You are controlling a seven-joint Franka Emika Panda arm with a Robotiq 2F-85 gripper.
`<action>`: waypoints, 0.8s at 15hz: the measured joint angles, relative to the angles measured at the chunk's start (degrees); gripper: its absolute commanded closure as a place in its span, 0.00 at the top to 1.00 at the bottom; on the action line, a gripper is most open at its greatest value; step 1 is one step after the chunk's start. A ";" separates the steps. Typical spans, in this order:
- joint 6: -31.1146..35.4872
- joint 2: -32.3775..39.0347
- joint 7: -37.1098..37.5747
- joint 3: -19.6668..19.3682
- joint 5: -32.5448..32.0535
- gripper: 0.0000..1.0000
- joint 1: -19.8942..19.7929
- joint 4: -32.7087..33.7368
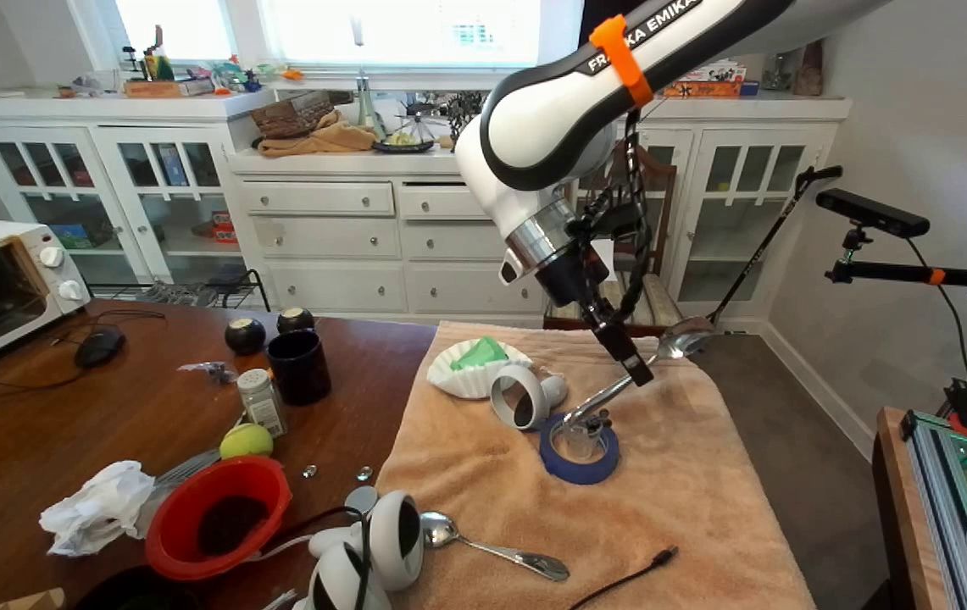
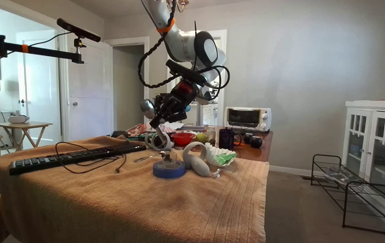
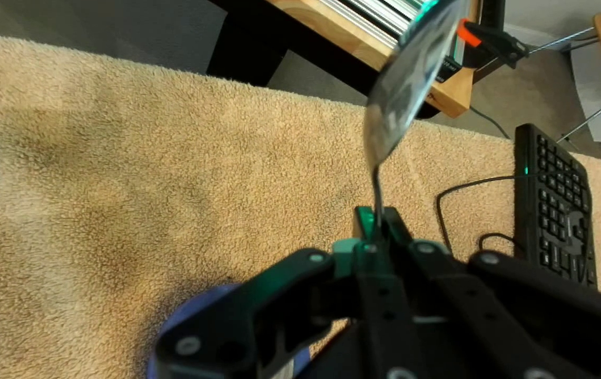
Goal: Use one silver spoon to place the toy car in the glass cup.
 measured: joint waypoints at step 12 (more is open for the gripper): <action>0.00 0.00 0.00 -0.09 -0.03 0.30 0.00 0.02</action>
